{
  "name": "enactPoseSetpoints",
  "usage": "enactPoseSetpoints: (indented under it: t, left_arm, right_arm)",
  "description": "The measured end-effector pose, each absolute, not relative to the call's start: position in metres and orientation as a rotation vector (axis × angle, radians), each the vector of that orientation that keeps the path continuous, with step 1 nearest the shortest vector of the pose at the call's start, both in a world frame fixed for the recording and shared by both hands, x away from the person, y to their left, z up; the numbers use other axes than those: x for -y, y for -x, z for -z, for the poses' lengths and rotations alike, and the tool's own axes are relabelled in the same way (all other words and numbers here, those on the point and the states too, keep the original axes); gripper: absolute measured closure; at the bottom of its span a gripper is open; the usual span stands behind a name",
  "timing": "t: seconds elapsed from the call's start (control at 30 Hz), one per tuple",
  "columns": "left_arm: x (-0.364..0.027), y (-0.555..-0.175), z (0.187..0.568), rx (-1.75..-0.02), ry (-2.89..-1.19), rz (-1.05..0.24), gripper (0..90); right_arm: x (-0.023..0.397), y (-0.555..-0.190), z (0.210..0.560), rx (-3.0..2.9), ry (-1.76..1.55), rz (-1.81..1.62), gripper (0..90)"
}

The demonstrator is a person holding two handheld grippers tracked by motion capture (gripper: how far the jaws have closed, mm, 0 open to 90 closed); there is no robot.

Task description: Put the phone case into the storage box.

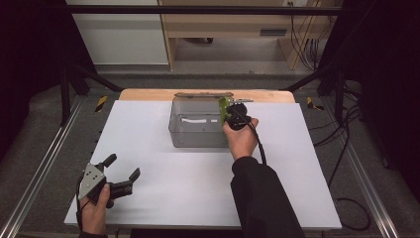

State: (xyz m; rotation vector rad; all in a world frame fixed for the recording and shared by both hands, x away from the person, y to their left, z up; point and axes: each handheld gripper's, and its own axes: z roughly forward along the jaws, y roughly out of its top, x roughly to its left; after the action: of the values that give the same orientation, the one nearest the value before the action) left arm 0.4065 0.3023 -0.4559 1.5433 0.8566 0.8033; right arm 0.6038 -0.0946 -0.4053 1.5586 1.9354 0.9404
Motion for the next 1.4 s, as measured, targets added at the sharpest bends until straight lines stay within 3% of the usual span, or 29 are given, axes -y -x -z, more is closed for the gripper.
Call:
enactPoseSetpoints:
  t: [1.4]
  left_arm:
    - [-0.300, -0.407, 0.457, -0.855, -1.554, -0.800, 3.2]
  right_arm:
    - [0.094, -0.615, 0.412, -1.917, -1.617, -0.978, 76.7]
